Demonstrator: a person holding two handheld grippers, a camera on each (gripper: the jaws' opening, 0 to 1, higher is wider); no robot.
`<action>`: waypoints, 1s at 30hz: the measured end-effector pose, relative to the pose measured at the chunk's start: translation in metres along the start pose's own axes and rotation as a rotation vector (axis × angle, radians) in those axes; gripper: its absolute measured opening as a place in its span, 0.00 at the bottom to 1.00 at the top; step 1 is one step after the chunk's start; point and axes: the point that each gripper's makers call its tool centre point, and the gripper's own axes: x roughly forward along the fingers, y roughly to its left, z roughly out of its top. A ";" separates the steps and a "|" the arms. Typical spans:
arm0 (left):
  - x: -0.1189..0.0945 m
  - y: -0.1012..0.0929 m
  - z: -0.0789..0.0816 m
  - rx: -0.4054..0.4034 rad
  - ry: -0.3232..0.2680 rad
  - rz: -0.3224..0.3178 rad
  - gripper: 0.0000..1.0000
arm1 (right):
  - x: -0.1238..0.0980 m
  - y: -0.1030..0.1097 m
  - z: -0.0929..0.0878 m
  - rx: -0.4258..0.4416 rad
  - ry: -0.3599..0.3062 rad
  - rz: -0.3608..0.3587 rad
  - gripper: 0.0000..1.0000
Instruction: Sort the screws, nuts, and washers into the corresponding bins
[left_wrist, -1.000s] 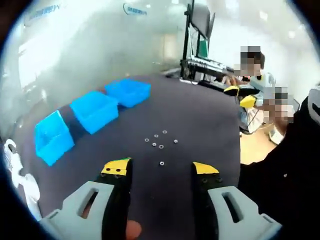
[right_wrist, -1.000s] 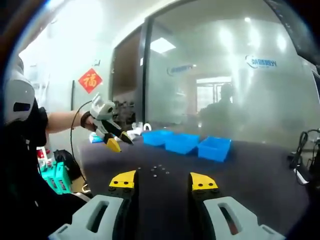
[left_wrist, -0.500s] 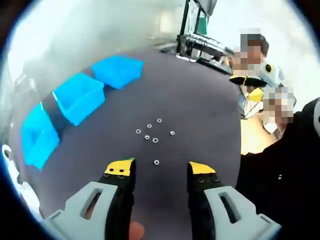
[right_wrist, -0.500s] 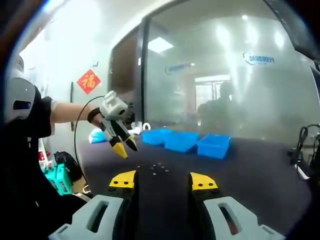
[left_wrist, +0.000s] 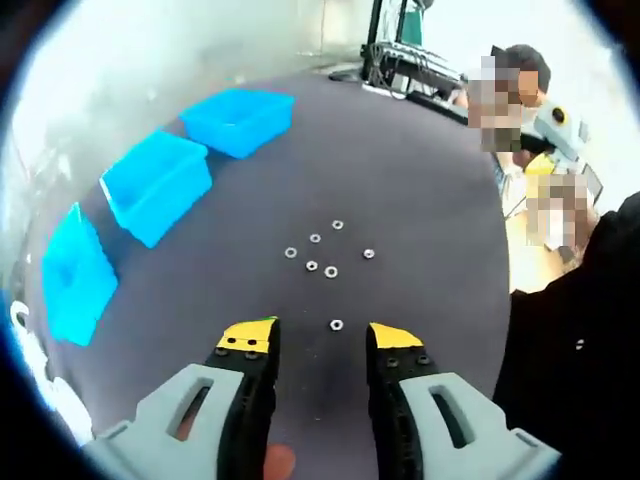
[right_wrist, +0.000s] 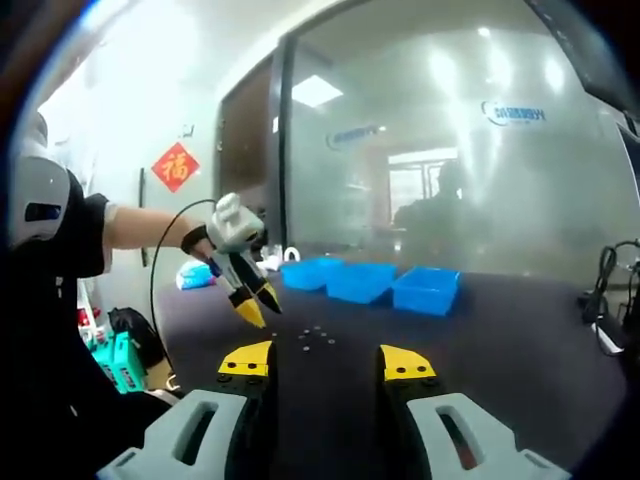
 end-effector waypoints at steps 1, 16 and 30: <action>0.001 -0.001 -0.001 -0.009 0.004 -0.011 0.32 | 0.000 0.000 0.000 0.002 0.000 -0.001 0.35; 0.015 0.000 -0.005 -0.009 0.029 -0.008 0.25 | -0.001 -0.002 -0.003 0.019 -0.008 -0.003 0.35; 0.023 0.000 -0.009 0.005 0.032 0.010 0.17 | -0.003 -0.001 -0.005 0.024 -0.009 -0.003 0.35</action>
